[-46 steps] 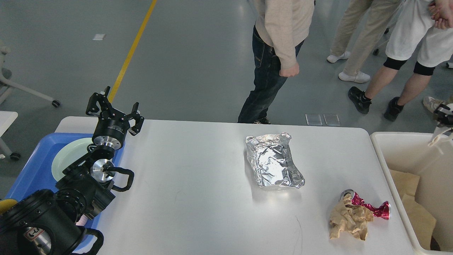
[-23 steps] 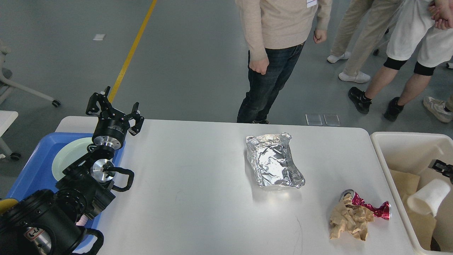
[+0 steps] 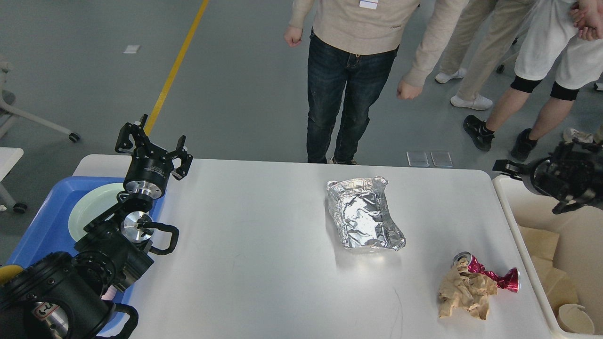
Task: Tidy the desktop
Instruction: 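Move the right gripper to the foil package and grasp it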
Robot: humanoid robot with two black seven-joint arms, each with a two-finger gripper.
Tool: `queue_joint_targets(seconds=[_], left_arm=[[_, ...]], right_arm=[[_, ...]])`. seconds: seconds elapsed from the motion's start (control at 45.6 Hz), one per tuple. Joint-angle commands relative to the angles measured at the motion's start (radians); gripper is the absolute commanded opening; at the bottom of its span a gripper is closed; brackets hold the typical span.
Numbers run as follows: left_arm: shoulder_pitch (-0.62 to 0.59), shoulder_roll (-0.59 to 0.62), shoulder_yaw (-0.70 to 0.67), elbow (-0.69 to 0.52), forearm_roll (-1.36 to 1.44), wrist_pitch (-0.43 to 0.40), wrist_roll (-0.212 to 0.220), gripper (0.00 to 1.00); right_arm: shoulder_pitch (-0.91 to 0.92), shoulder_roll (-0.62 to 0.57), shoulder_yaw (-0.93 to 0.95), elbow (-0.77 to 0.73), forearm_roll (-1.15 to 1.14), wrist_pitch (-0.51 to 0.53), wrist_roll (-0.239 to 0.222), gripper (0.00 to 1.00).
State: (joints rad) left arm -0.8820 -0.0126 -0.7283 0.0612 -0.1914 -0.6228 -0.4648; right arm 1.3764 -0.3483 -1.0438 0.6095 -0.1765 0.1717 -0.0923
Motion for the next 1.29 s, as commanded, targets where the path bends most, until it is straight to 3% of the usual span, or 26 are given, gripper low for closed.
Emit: queue_joint_targets(seconds=[0.0,0.219,0.351,0.46,0.614,0.855,1.271], left_arm=[[0.000,0.000,0.000,0.000,0.000,0.000,0.000,0.96],[0.000,-0.001,0.001,0.000,0.000,0.000,0.000,0.96],[0.000,0.000,0.000,0.000,0.000,0.000,0.000,0.96],[0.000,0.000,0.000,0.000,0.001,0.000,0.000,0.96],[0.000,0.000,0.000,0.000,0.000,0.000,0.000,0.96],[0.000,0.000,0.000,0.000,0.000,0.000,0.000,0.96],[0.000,0.000,0.000,0.000,0.000,0.000,0.000,0.96]], right_arm=[[0.165,0.081,-0.070,0.171,0.000,0.002,0.000,0.99],[0.340,0.144,-0.087,0.374,-0.049,0.043,0.009,0.99],[0.492,0.129,-0.036,0.502,-0.049,0.172,0.014,1.00],[0.515,0.117,-0.005,0.510,-0.052,0.273,0.012,1.00],[0.351,0.134,-0.005,0.391,-0.078,0.212,0.003,1.00],[0.003,0.275,-0.021,0.122,-0.086,0.045,0.002,0.99],[-0.059,0.312,-0.007,0.105,-0.086,0.008,0.002,0.99]])
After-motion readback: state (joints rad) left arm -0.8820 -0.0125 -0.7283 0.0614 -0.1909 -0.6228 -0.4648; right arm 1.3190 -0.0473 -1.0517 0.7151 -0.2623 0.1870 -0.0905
